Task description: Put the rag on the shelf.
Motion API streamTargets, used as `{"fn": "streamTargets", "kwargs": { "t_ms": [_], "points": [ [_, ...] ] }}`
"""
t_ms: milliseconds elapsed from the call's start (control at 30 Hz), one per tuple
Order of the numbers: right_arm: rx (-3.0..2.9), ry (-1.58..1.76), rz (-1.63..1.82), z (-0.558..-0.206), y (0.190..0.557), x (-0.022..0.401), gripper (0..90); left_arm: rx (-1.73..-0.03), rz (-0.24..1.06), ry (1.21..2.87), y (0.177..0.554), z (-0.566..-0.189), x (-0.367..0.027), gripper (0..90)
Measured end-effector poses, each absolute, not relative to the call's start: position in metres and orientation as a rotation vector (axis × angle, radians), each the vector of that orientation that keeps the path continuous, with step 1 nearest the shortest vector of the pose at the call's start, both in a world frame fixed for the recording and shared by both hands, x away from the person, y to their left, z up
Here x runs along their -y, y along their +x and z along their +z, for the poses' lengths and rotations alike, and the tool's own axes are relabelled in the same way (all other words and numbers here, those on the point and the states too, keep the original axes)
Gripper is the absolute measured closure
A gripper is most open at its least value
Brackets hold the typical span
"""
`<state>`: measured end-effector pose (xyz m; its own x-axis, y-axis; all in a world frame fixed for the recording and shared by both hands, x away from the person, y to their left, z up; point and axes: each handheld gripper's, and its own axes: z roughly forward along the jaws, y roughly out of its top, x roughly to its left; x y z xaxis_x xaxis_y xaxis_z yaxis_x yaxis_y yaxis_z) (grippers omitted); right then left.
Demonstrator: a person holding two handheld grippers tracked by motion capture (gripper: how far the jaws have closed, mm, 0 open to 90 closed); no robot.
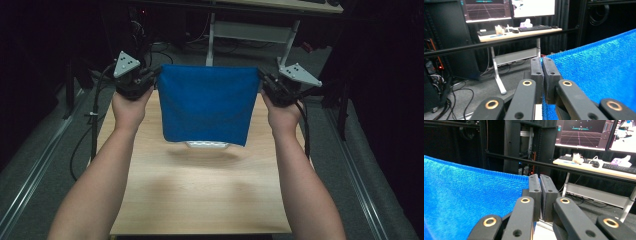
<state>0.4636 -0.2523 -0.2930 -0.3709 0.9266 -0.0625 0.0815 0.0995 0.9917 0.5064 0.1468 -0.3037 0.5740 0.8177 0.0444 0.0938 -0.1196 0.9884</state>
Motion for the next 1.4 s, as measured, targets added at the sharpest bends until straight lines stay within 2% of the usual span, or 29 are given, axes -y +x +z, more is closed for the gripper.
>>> {"fn": "streamTargets", "kwargs": {
  "t_ms": [233, 667, 1000, 1400],
  "points": [
    [-1.623, 1.043, 1.307, -0.294, 0.492, 0.254, 88.9, -0.847, 0.720, 1.634, 0.531, -0.316, -0.139, 88.1],
    [-1.726, 1.127, 1.198, -0.342, 0.523, 0.255, 88.9, -0.934, 0.647, 1.740, 0.555, -0.361, -0.133, 87.9],
    [-1.820, 1.197, 1.184, -0.382, 0.527, 0.254, 88.9, -1.016, 0.504, 1.784, 0.551, -0.408, -0.140, 87.8],
    [-1.903, 1.280, 1.156, -0.439, 0.520, 0.252, 88.9, -1.054, 0.397, 1.852, 0.548, -0.447, -0.137, 87.8]
  ]
}}
